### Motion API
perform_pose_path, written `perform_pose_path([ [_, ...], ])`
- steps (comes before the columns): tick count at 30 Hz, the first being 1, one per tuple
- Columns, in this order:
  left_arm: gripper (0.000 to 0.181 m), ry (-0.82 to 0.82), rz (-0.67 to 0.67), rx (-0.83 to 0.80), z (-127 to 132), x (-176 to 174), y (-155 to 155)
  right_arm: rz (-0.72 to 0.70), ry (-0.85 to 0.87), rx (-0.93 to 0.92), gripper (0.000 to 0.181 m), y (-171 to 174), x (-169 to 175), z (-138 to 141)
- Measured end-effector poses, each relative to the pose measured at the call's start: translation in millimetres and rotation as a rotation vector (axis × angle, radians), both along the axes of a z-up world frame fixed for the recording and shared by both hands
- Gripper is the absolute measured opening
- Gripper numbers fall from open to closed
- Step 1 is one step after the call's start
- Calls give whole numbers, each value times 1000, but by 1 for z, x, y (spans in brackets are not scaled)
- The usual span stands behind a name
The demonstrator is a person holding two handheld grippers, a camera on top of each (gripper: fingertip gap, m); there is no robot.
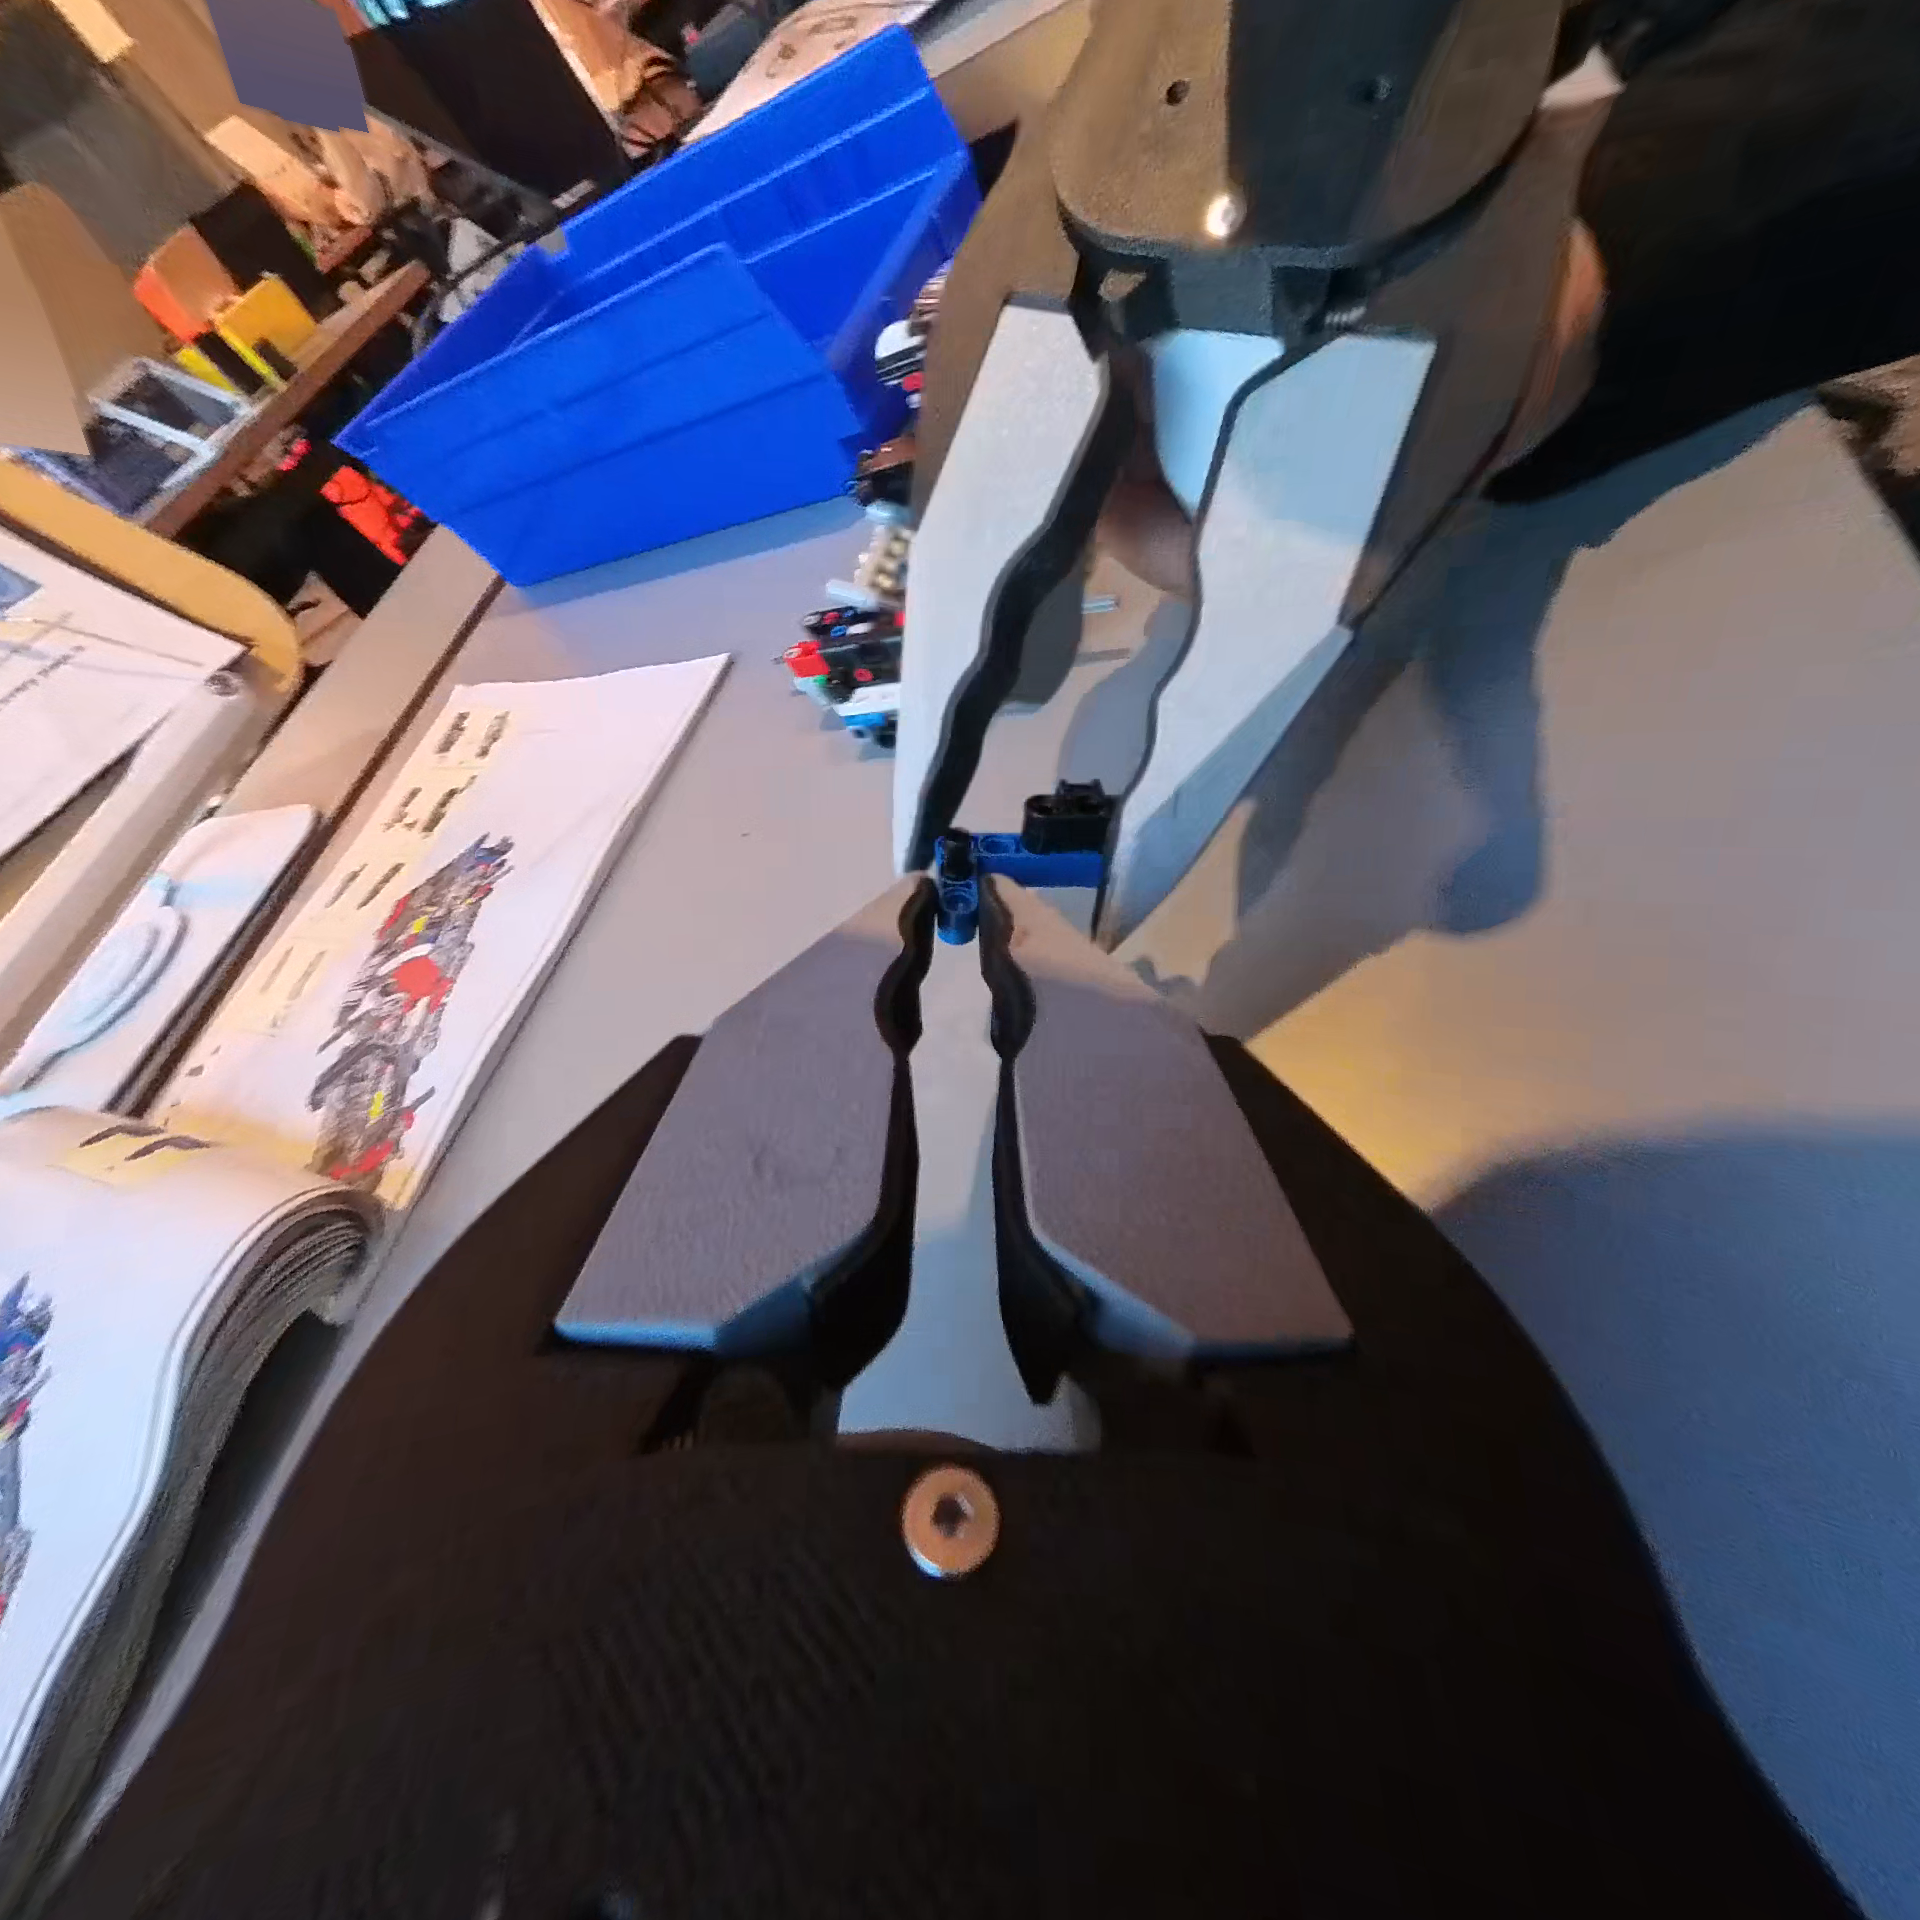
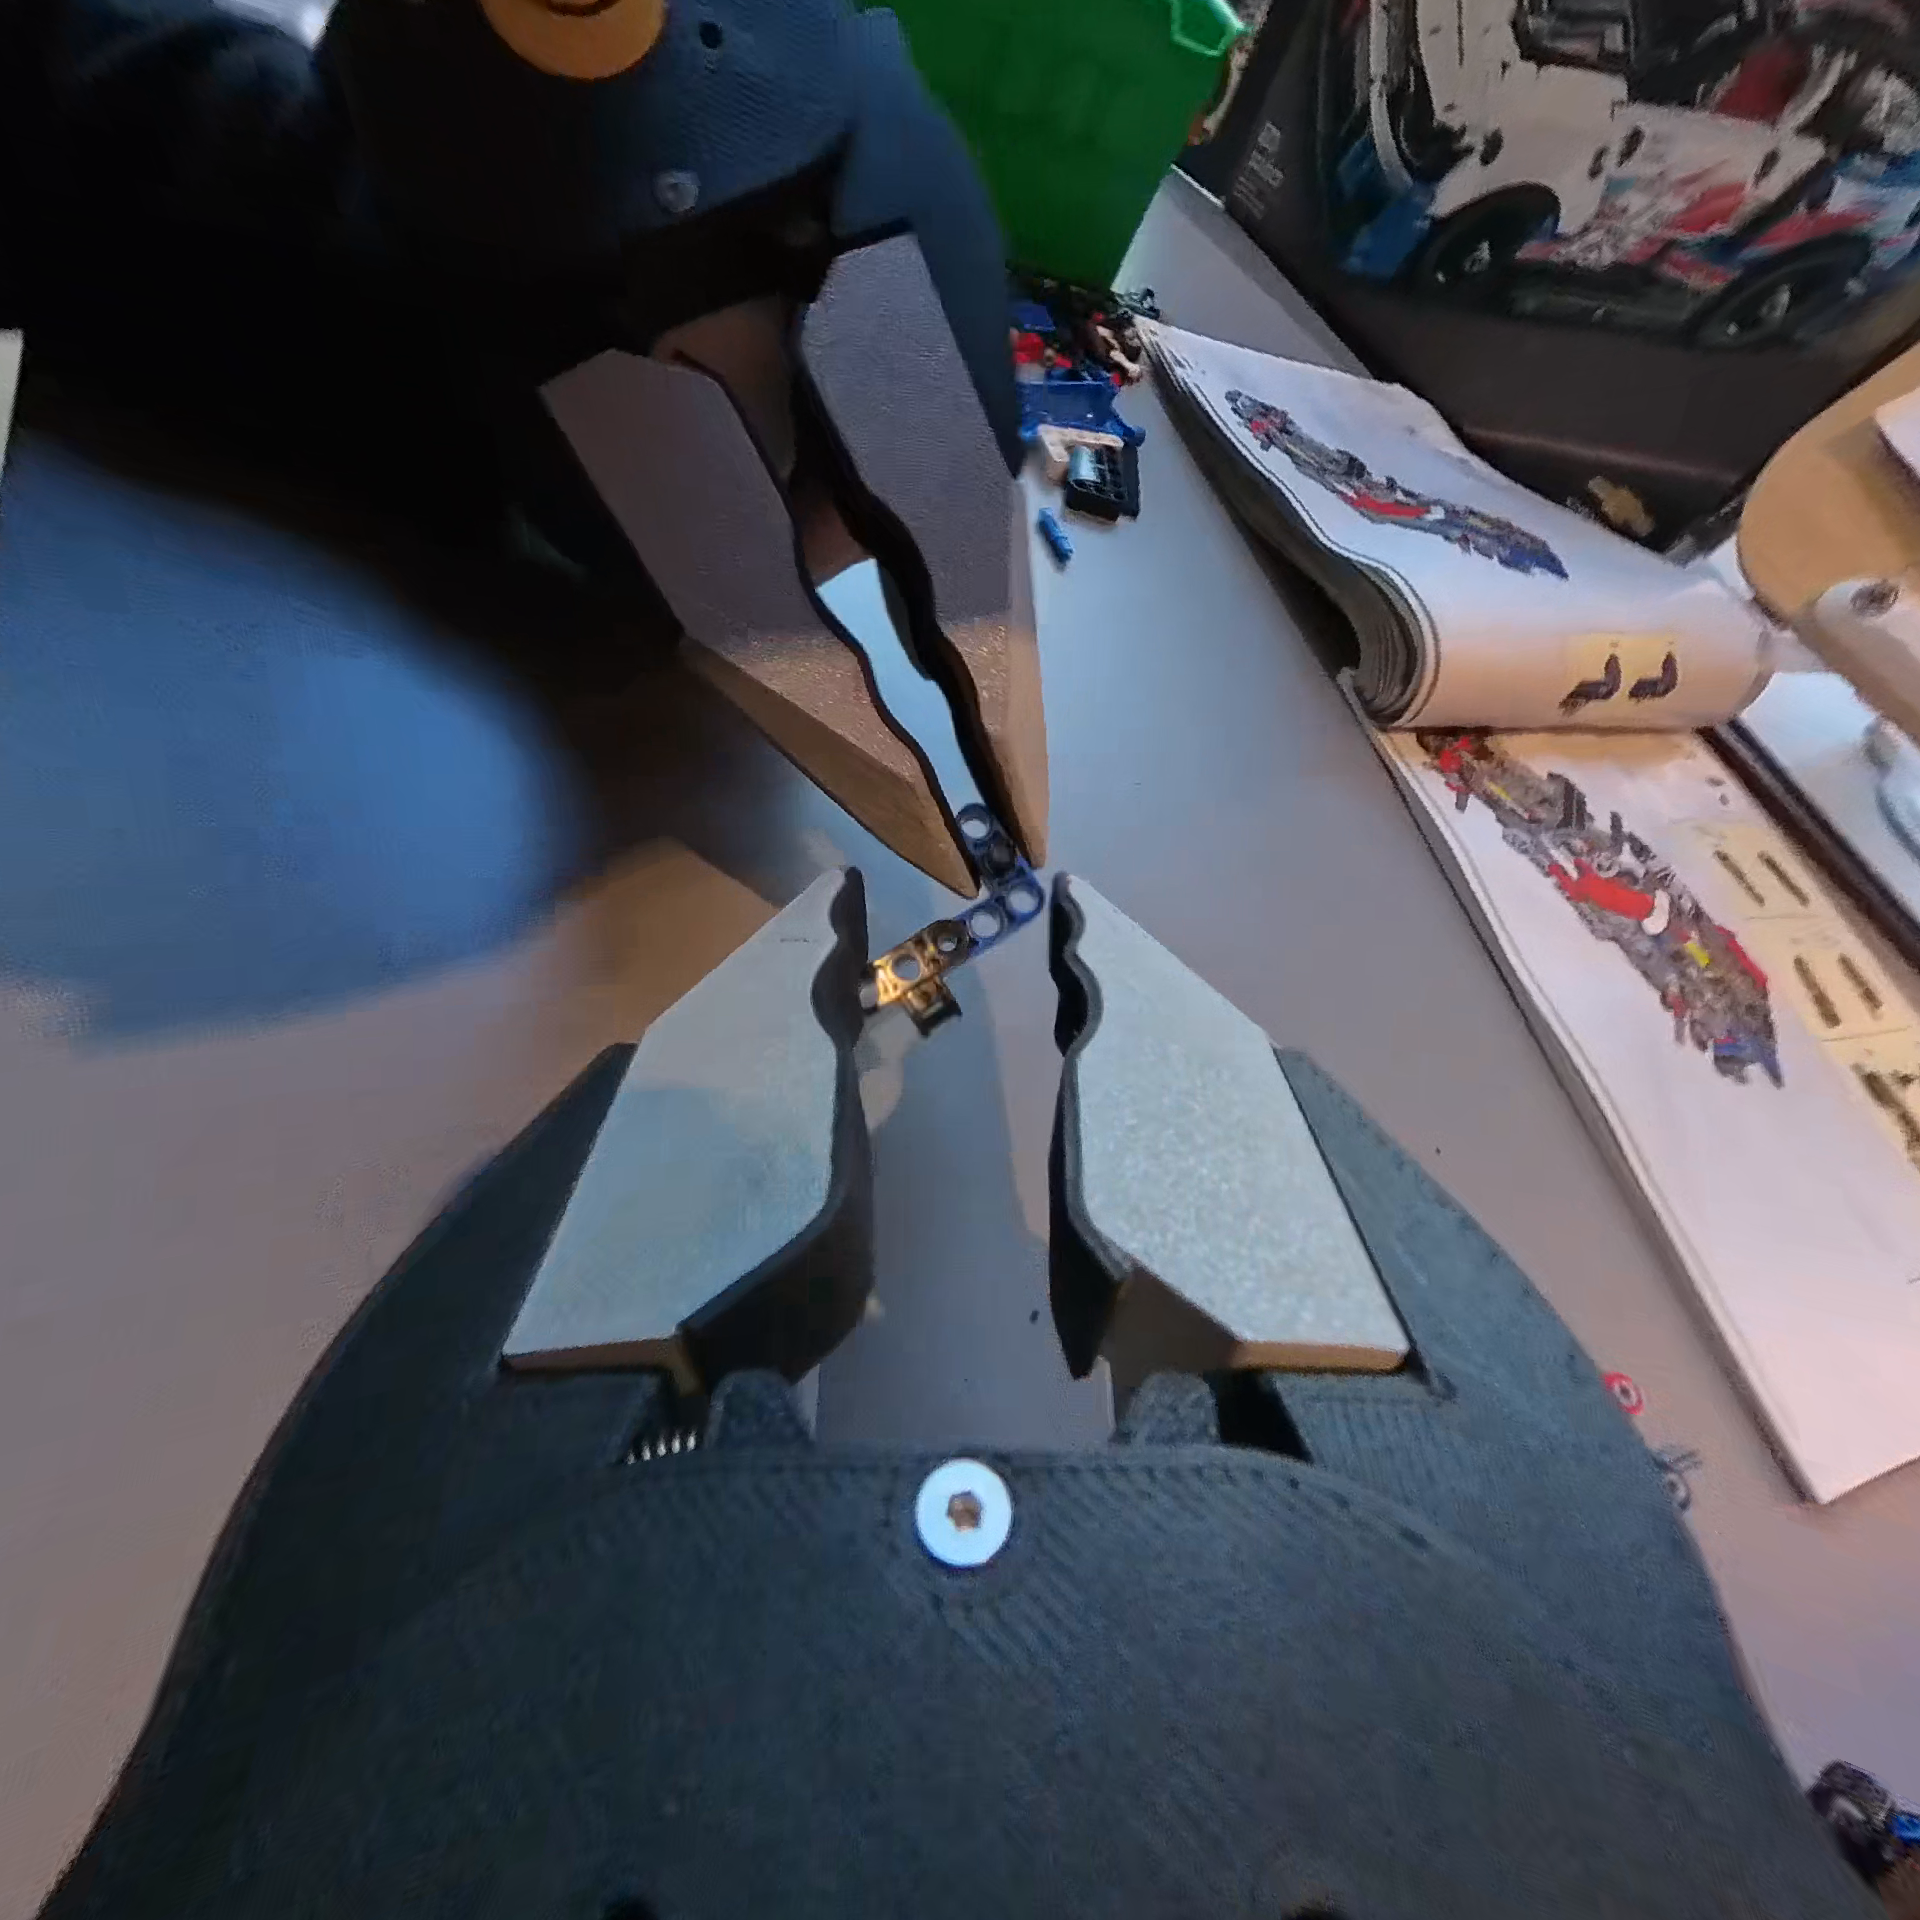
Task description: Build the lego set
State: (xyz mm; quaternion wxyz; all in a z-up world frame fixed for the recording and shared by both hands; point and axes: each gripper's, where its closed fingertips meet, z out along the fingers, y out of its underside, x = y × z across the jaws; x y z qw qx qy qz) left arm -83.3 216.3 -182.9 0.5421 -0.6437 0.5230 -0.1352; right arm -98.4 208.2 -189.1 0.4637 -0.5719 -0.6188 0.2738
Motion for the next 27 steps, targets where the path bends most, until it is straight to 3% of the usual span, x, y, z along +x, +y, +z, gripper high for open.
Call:
perform_pose_path([
  [5, 5, -55, 100, 84, 14, 0, 15, -89, 81, -108, 36, 17, 10, 12],
  [11, 5, 48, 69, 382, 37, 51, 5, -240, 107, 17, 23, 11, 57, 30],
  [16, 5, 134, -71, 615, 44, 132, -21, -358, 181, -25, 23, -18, 144, 44],
  [20, 5, 169, -115, 718, 40, 186, -25, -464, 287, -88, 29, -20, 219, 56],
  [23, 5, 195, -104, 688, 30, 202, -23, -591, 257, -41, 31, 11, 289, 50],
  [27, 5, 225, -53, 662, 30, 182, -24, -432, 186, -271, 45, 46, 333, 29],
])
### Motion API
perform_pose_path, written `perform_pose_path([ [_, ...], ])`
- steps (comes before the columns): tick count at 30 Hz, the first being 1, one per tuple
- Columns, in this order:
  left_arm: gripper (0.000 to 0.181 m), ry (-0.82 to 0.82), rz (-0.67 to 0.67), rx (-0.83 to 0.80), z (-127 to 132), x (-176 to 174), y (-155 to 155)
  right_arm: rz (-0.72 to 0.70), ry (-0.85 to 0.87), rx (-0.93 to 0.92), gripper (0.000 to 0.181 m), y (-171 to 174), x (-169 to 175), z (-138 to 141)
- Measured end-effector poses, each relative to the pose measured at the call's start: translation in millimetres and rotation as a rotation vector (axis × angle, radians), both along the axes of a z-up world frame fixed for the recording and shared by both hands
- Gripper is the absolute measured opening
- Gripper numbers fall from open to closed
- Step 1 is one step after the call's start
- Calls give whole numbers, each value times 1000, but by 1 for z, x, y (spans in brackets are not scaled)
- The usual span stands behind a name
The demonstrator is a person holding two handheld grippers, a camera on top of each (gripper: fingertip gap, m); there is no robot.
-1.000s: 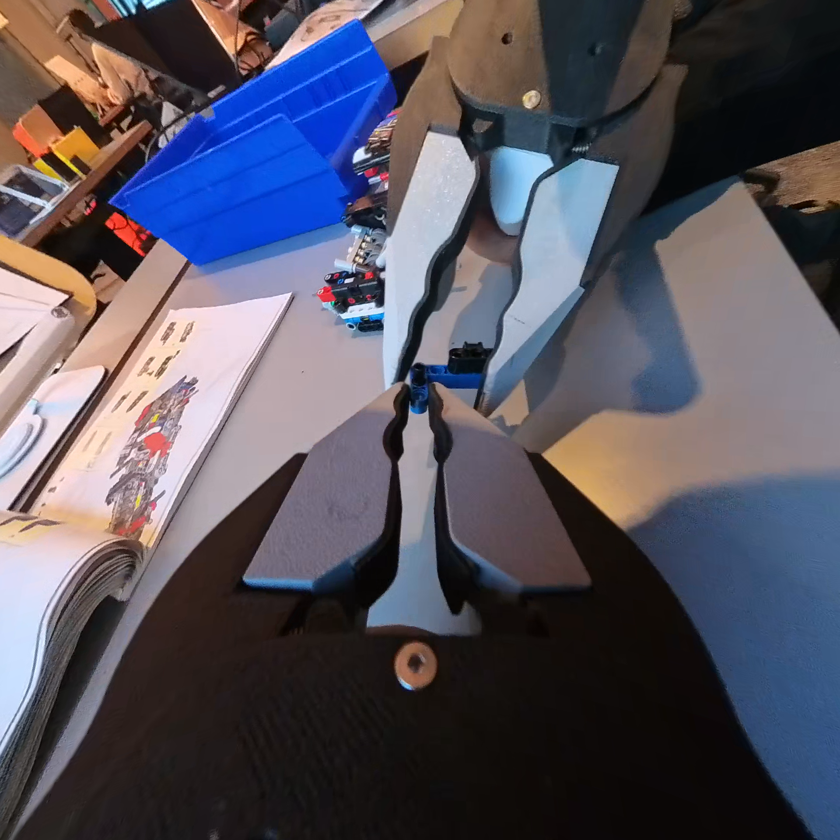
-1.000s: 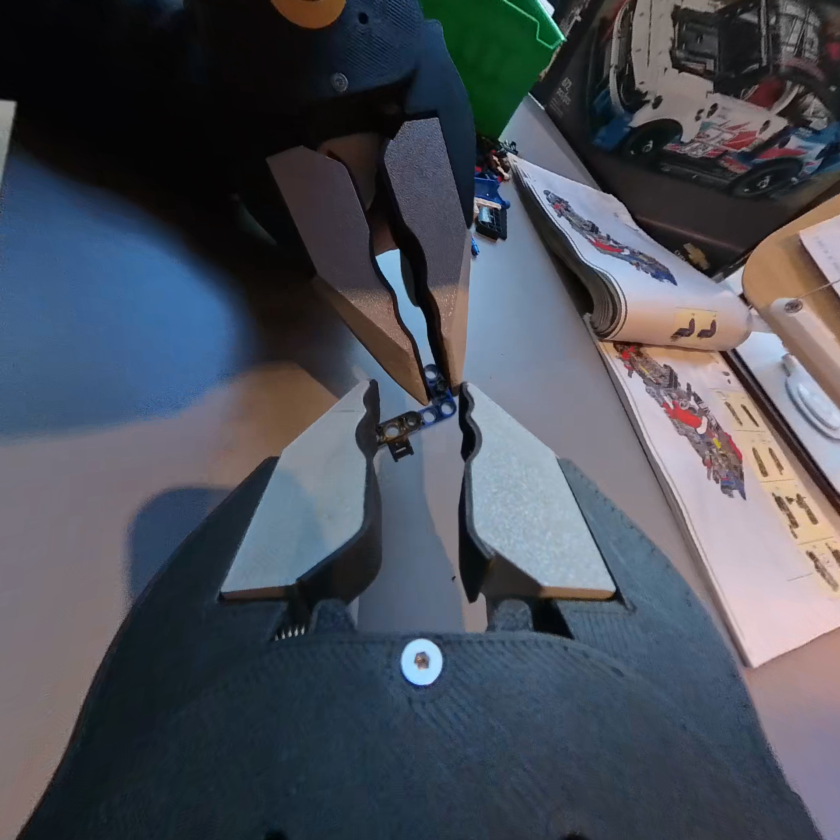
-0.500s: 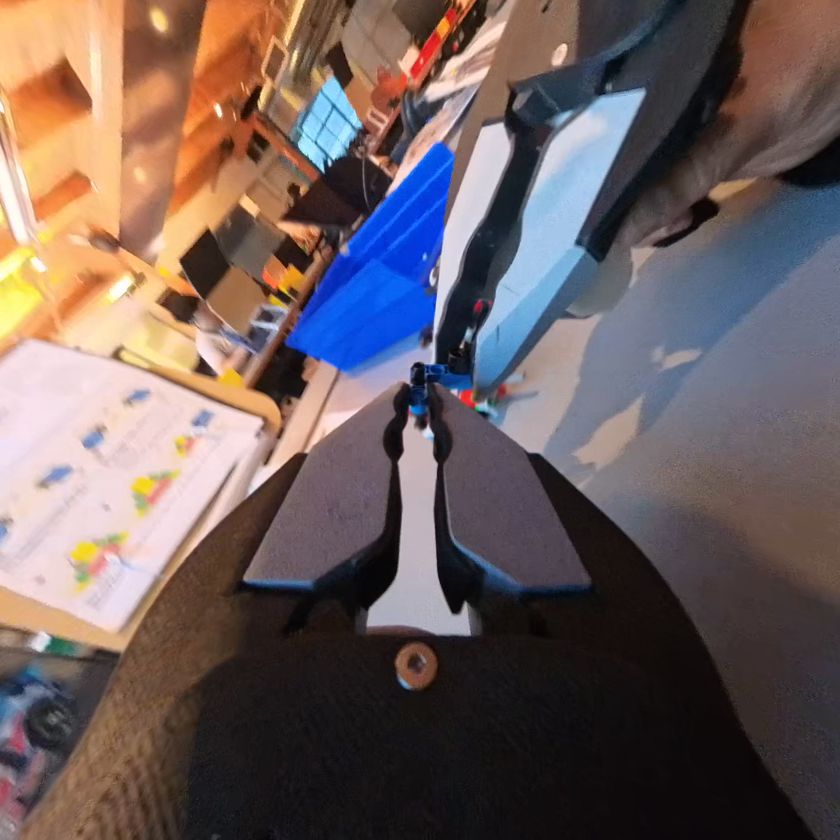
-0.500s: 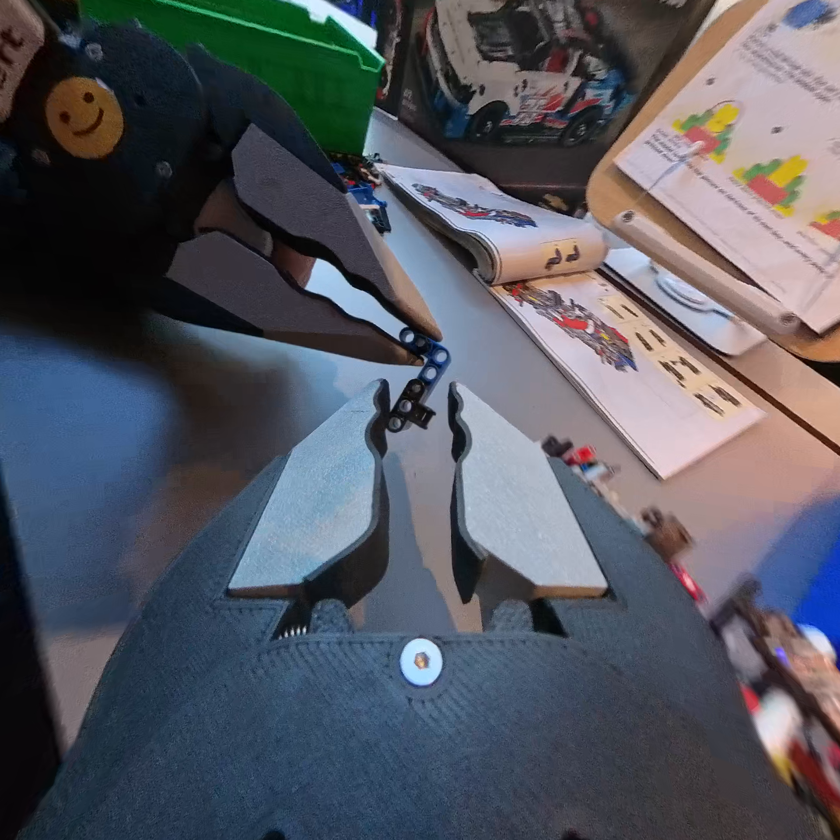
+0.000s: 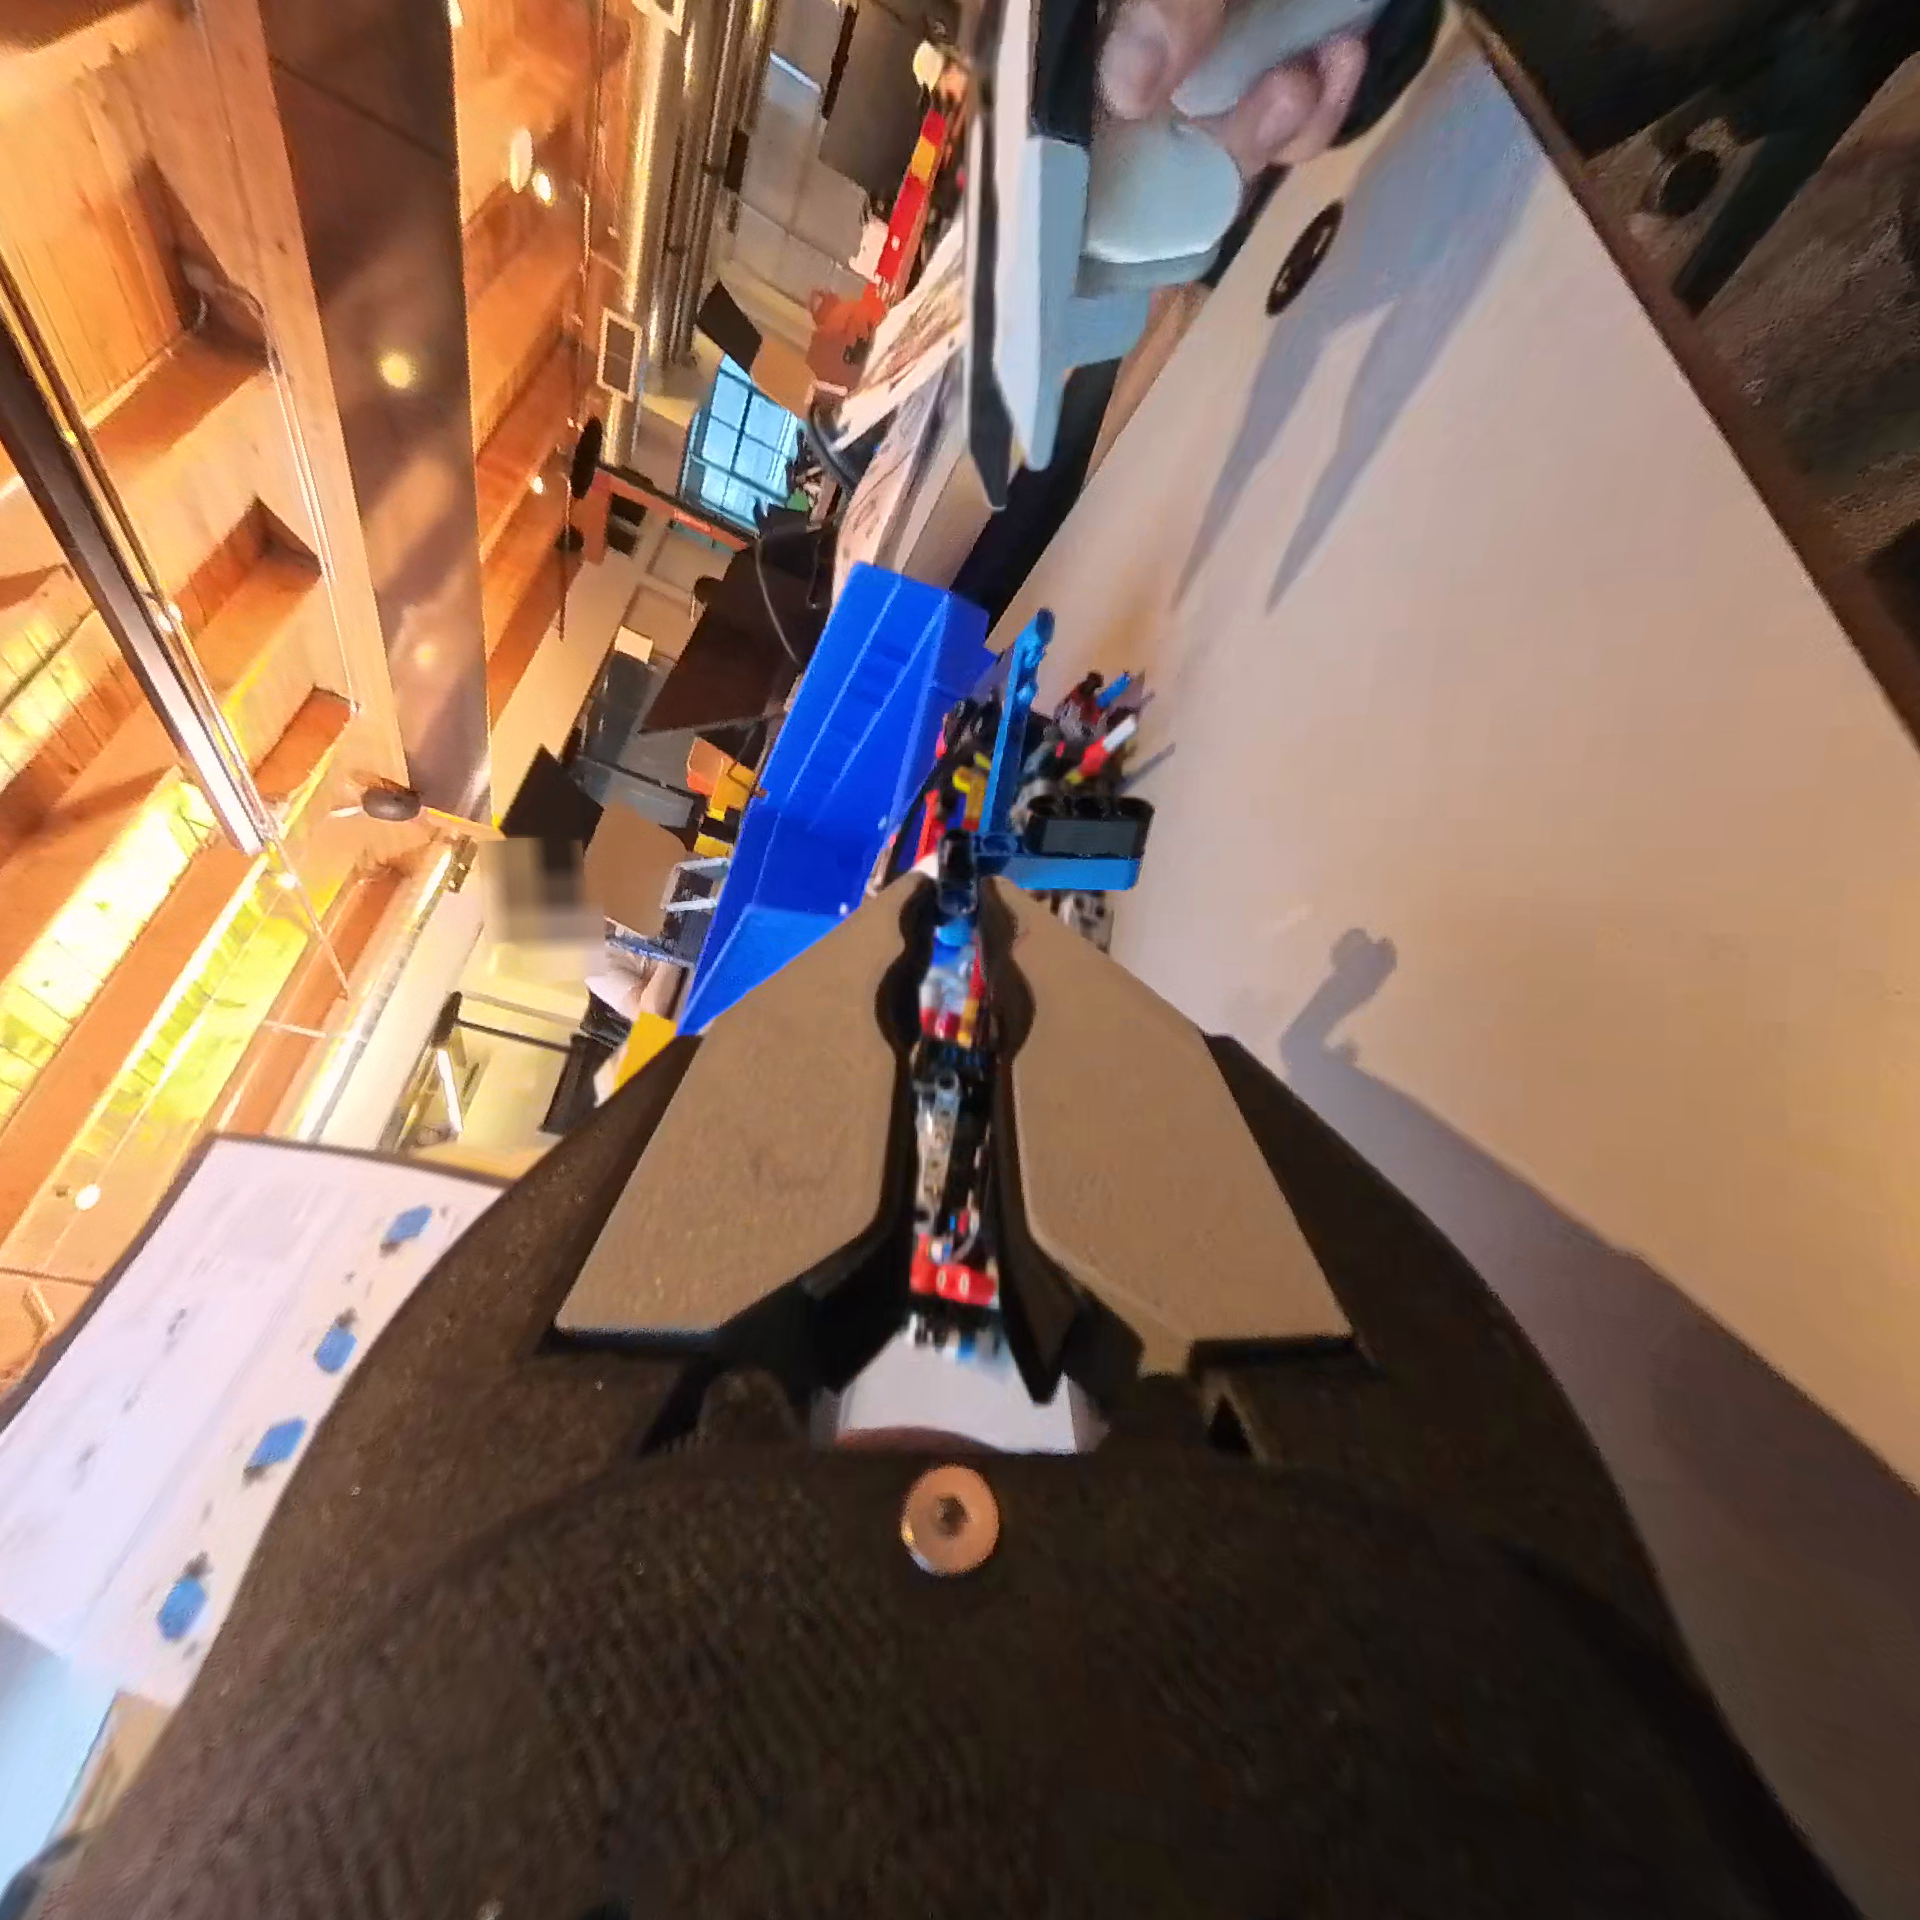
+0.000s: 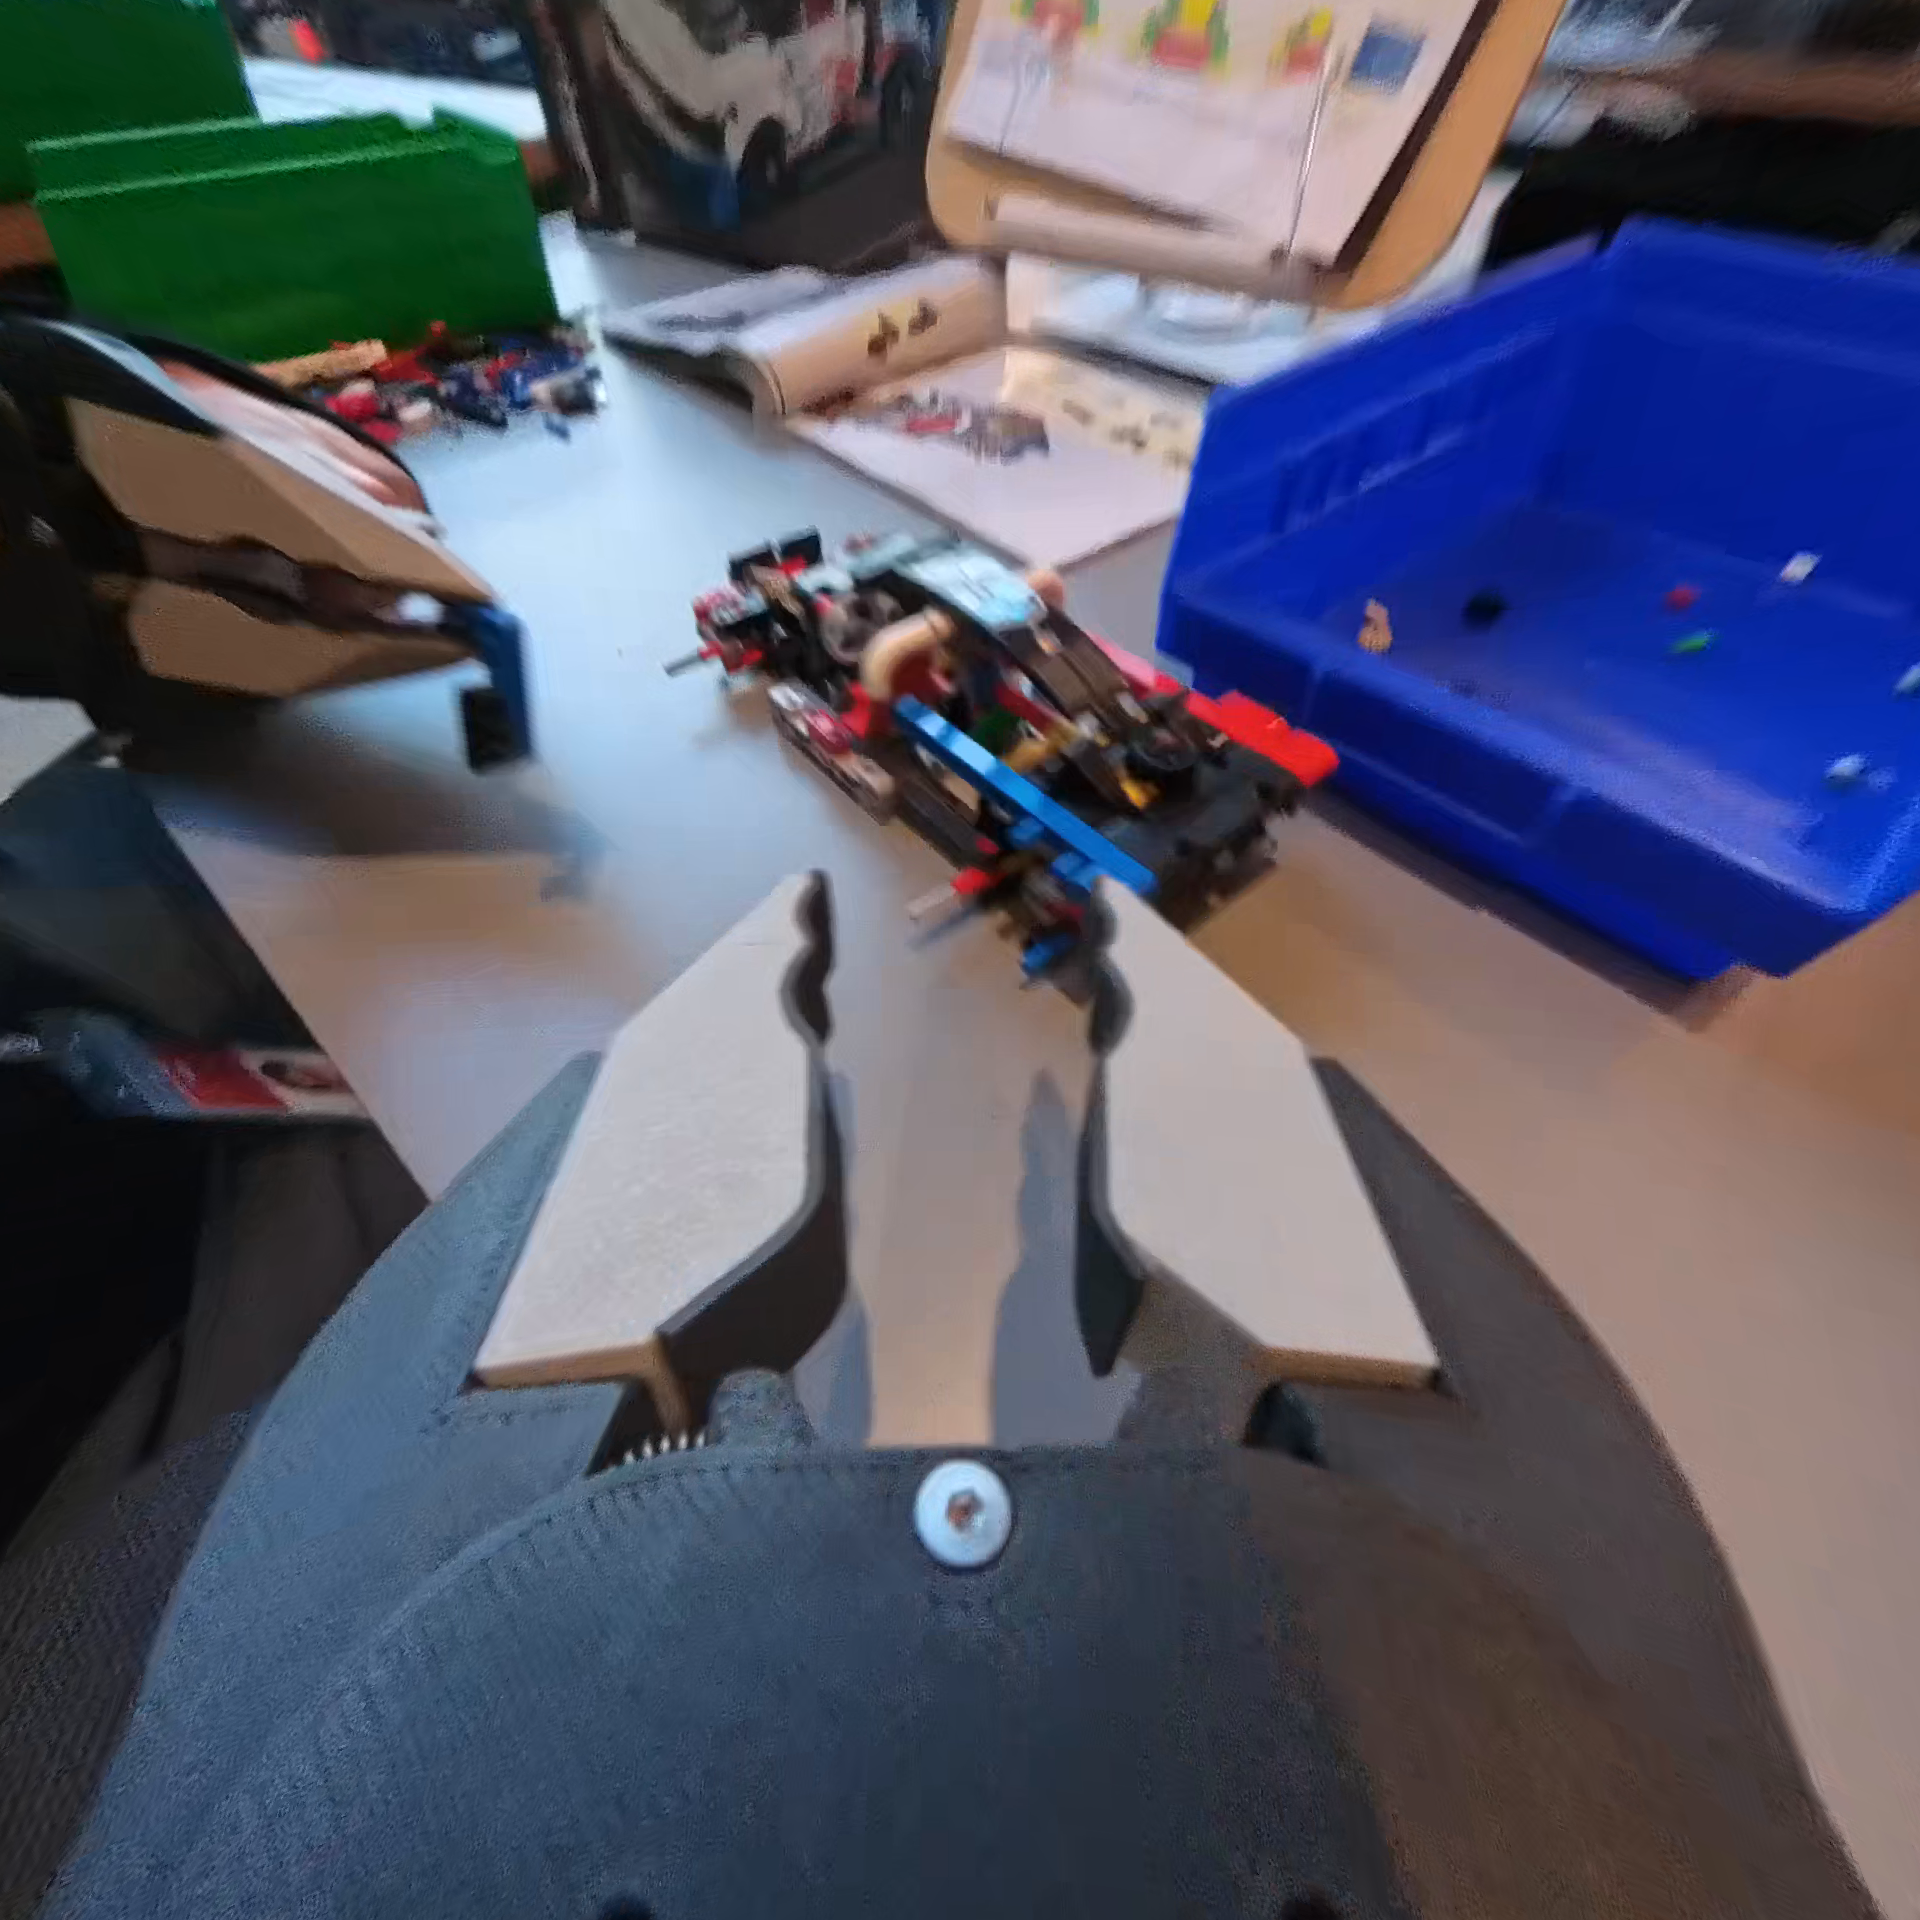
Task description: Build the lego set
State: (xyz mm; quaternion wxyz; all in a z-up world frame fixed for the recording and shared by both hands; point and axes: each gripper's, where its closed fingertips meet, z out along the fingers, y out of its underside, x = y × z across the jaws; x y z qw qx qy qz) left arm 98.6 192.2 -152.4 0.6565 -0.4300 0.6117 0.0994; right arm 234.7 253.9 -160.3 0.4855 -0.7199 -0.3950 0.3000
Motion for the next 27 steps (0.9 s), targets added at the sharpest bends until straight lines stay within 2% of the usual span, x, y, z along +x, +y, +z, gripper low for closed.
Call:
perform_pose_path([
  [1, 5, -2, 7, -17, -1, -9, -1, 40, -31, -43, 61, 11, 6, -9],
  [2, 5, -4, 27, -28, -2, -20, -1, 104, -60, -69, 60, 18, 9, -17],
  [5, 5, 0, 100, -64, -6, -58, 0, 218, -196, -139, 46, 43, 13, -41],
  [9, 5, -5, 163, -94, -9, -102, -5, 238, -427, -90, 10, 83, 6, -66],
  [13, 5, -36, 213, -95, -4, -135, -8, 306, -482, -74, 0, 88, -27, -78],
  [18, 5, -99, 241, -115, 1, -167, -10, 368, -444, -47, 3, 80, -92, -78],
  [24, 4, -139, 239, -113, 4, -204, -11, 460, -462, -4, 6, 67, -205, -77],
  [27, 5, -130, 227, -81, 6, -216, -11, 514, -465, 11, 7, 62, -250, -77],
])
